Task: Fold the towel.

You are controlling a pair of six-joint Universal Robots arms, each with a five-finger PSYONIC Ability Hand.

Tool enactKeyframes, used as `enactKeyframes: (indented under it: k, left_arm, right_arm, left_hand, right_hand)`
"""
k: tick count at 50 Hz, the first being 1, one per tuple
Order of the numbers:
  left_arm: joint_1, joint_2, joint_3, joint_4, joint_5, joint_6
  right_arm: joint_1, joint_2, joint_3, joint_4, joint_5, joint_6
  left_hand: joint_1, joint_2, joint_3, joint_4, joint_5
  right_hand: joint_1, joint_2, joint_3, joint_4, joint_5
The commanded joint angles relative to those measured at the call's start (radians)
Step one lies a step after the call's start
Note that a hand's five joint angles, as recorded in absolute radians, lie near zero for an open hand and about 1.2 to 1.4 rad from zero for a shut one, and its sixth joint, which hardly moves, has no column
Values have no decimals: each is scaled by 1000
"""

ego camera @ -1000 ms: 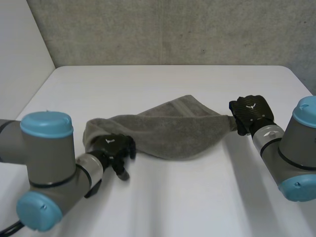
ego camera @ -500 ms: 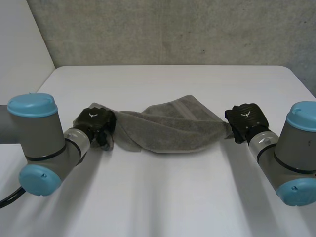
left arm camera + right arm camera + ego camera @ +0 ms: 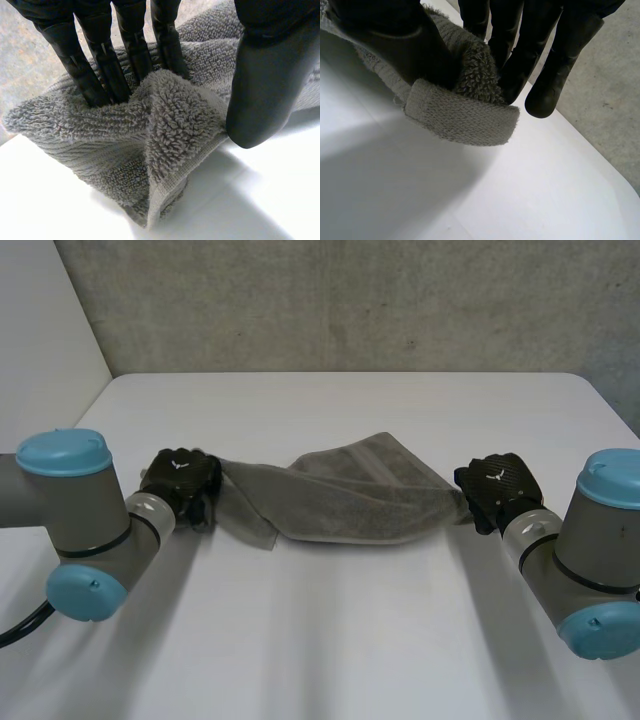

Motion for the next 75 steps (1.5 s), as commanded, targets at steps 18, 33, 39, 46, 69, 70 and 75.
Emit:
enactKeyframes:
  k: [18,33,39,46,69,70,75]
  left_arm:
    - [25,296,56,8,-84,-21]
    - [151,463,170,-209,122,-277]
    - [220,392,178,-210,137,-296]
    - [215,160,188,-224,134,-291]
    - [177,304,478,164,61,-630]
    - [192,319,469,153,67,-642]
    - [207,302,428,101,93,-651]
  right_arm:
    - [-12,-219,-224,342,-24,8]
    - [-77,-359,-537,566,-95,5]
    - [-94,-263,-594,672,-107,-15]
    - [-66,-113,-620,710,-87,-113]
    - [50,-204,-674,-144,153,28]
    - [57,-198,-672,-109,141,27]
    - [60,-181,-666,55,81,28]
  left_hand:
    - [597,597,592,592,423]
    - [597,597,592,592,423]
    - [597,597,592,592,423]
    - [597,597,592,592,423]
    - [597,597,592,592,423]
    - [597,597,592,592,423]
    - [597,597,592,592,423]
  right_hand:
    - [75,88,66,55,67]
    - [75,88,66,55,67]
    - [75,88,66,55,67]
    - [75,88,66,55,67]
    - [75,88,66,55,67]
    - [75,88,66,55,67]
    - [75,88,66,55,67]
